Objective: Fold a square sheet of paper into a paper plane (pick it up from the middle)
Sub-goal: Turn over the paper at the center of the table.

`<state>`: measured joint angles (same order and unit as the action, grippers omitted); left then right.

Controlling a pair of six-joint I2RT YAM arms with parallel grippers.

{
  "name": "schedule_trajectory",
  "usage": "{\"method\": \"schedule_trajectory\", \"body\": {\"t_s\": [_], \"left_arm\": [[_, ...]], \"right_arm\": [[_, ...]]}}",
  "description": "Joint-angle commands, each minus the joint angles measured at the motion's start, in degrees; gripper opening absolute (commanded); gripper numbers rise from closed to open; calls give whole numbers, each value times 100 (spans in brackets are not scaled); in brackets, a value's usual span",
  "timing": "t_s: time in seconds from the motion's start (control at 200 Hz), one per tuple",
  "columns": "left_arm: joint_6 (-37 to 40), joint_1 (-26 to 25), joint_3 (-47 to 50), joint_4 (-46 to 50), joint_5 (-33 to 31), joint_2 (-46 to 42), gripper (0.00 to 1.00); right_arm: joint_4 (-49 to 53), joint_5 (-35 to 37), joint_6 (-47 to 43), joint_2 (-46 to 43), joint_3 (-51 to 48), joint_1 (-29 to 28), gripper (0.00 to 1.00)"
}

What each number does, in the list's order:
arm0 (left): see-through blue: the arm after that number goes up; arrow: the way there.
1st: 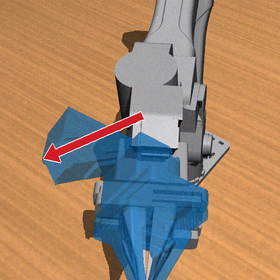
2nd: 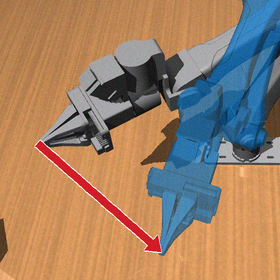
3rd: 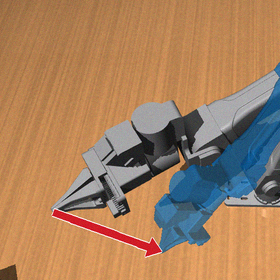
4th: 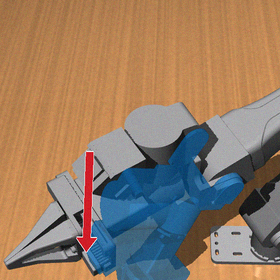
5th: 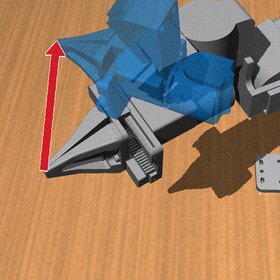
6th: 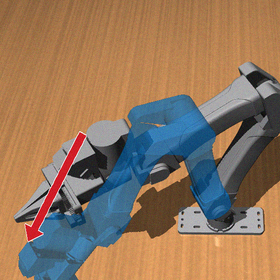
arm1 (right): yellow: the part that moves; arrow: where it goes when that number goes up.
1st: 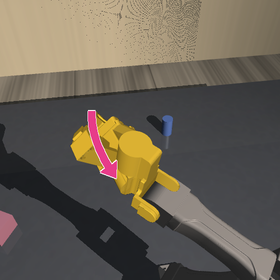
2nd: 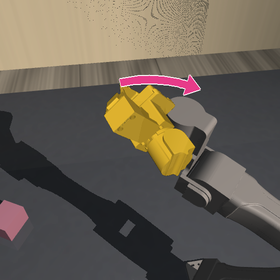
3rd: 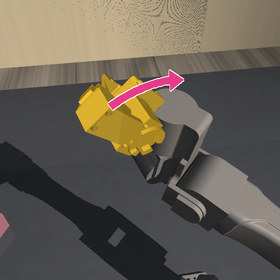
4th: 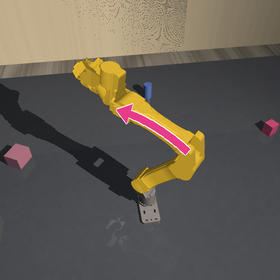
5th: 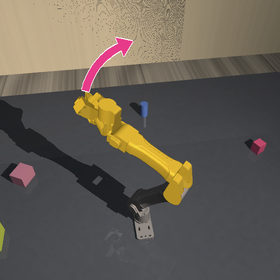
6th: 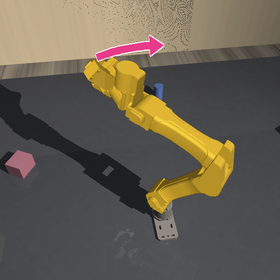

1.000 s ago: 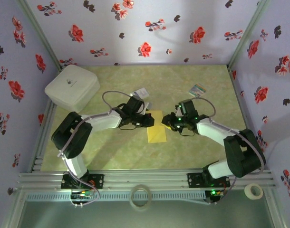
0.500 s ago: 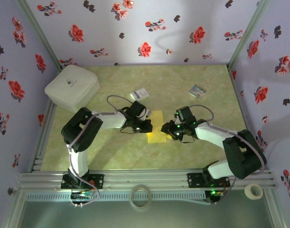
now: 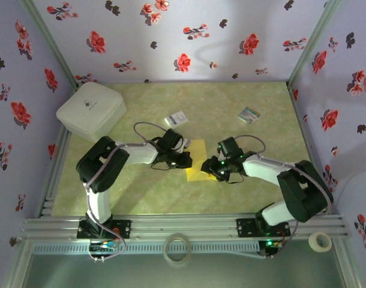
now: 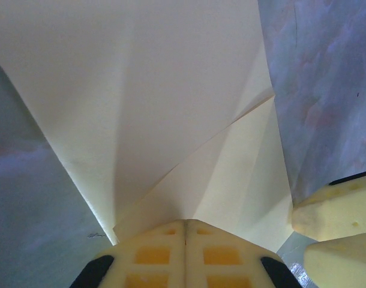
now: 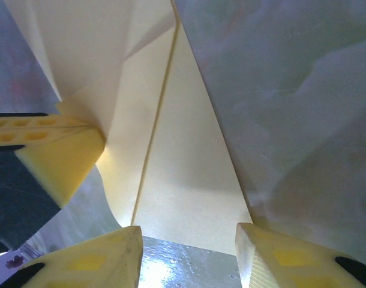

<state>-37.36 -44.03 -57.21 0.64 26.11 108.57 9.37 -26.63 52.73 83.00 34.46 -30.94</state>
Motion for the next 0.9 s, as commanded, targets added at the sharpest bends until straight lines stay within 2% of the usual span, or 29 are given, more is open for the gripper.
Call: {"method": "schedule_trajectory", "body": {"t_s": [0.0,0.085,0.205,0.415,0.59,0.895], "left_arm": [[-42,-52,140,252,-94,-57,3],[-51,-55,158,234,-89,-56,4],[-75,-53,182,218,-93,-29,3],[-112,-53,198,201,-98,-38,3],[-89,-53,175,250,-97,-38,3],[-104,-57,175,217,-87,-78,3]], "right_arm": [[173,226,13,85,129,-77,47],[-25,155,61,175,126,-79,47],[-839,-155,411,226,13,-79,48],[-815,-131,230,407,426,6,53],[-889,-311,90,682,612,281,53],[-1383,-715,125,963,528,645,48]]}}
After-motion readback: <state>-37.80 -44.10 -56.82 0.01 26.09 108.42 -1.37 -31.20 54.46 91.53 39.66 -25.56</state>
